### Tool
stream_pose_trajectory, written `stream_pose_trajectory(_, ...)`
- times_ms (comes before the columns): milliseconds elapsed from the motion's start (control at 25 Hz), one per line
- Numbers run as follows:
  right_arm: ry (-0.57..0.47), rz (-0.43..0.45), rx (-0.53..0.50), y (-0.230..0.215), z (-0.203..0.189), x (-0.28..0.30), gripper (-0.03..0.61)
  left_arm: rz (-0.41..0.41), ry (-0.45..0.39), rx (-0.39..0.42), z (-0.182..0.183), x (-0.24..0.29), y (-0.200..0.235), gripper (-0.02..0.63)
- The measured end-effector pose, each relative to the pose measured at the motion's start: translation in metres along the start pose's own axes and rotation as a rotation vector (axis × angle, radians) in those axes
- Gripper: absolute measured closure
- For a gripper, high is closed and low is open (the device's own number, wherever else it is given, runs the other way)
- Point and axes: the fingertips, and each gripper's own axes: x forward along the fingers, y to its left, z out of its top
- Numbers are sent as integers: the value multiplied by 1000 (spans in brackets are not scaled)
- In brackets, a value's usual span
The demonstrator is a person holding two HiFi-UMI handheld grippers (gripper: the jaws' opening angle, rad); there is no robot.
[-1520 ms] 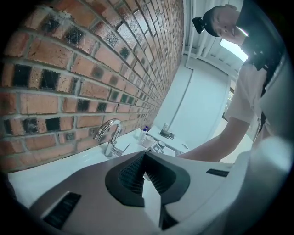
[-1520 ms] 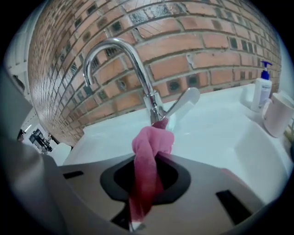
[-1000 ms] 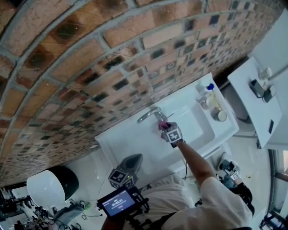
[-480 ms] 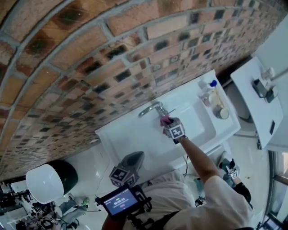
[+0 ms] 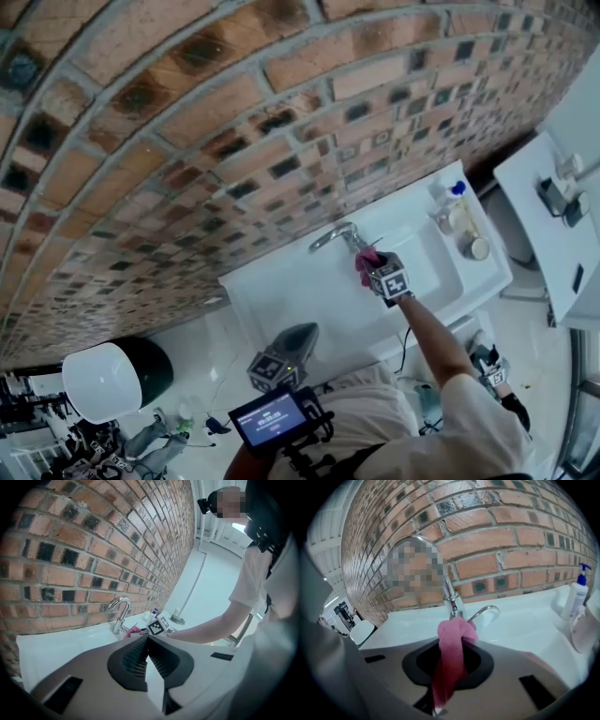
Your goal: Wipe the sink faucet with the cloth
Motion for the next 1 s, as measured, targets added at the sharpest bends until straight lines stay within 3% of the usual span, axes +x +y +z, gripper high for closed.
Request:
stream_pose_trajectory(320, -31, -90, -131, -25, 13, -14, 520, 1, -17, 1, 2, 0, -4, 620)
stream_pose_trajectory(560, -72, -113, -146, -45, 28, -33, 520, 0, -53, -16, 4, 1, -9, 620)
stream_pose_trajectory(640, -118, -160, -102, -57, 38, -45, 520, 2, -65, -4, 0, 1, -5, 620)
stream_pose_trajectory(760, -267, -191, 60, -71, 74, -83, 520, 1, -72, -4, -1, 2, -5, 620)
stream_pose_trajectory(880, -341, -168, 48, -64, 108, -118, 520, 5, -91, -4, 5, 3, -4, 620)
stream_pose_trajectory(1000, -358, -138, -2, -44, 114, -141, 520, 11, -104, -14, 3, 2, -1, 620)
